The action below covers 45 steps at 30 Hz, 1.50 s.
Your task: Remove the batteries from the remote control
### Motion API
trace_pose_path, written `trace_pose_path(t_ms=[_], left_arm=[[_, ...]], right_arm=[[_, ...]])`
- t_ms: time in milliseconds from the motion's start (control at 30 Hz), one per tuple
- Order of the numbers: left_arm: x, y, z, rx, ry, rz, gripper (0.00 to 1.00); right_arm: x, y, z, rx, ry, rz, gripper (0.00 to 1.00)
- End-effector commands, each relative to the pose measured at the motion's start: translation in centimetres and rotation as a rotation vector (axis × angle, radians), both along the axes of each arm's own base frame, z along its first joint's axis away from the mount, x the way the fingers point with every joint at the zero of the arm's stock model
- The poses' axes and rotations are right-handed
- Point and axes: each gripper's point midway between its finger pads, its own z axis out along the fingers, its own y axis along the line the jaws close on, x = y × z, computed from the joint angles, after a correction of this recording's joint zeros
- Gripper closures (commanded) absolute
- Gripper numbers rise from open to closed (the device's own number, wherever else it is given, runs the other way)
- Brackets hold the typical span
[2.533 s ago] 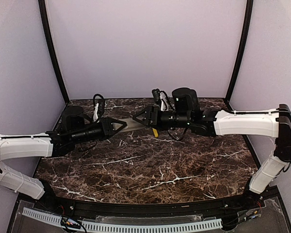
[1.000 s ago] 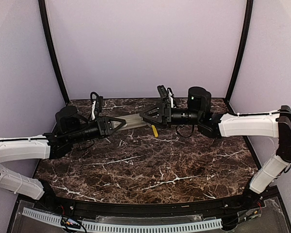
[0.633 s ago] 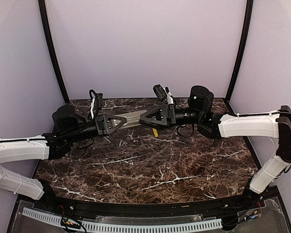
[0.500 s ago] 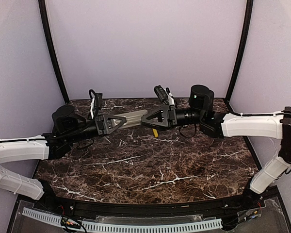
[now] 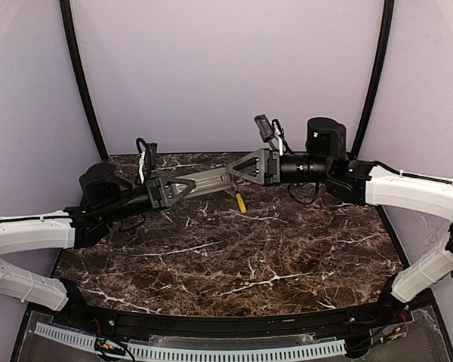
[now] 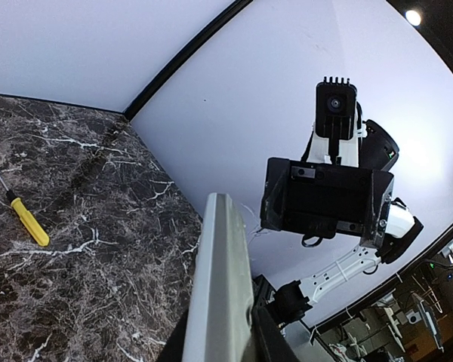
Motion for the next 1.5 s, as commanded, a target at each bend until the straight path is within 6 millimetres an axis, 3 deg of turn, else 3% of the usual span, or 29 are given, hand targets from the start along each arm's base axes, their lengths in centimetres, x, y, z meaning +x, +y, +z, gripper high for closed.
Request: trace_pose_path(t_ms=[0, 567, 1467], left_arm=[[-0.2, -0.1, 1.7, -0.027, -0.046, -0.001, 1.0], [0.6, -0.1, 1.4, -0.032, -0.026, 0.029, 1.0], [0.2, -0.2, 2.3, -0.066, -0.06, 0.01, 1.0]], right_arm=[[1.5, 0.2, 0.9, -0.02, -0.055, -0.088, 0.28], [1.9, 2.6, -0.5, -0.075, -0.048, -0.101, 0.29], [2.9, 4.0, -4.3, -0.271, -0.066, -0.181, 0.31]])
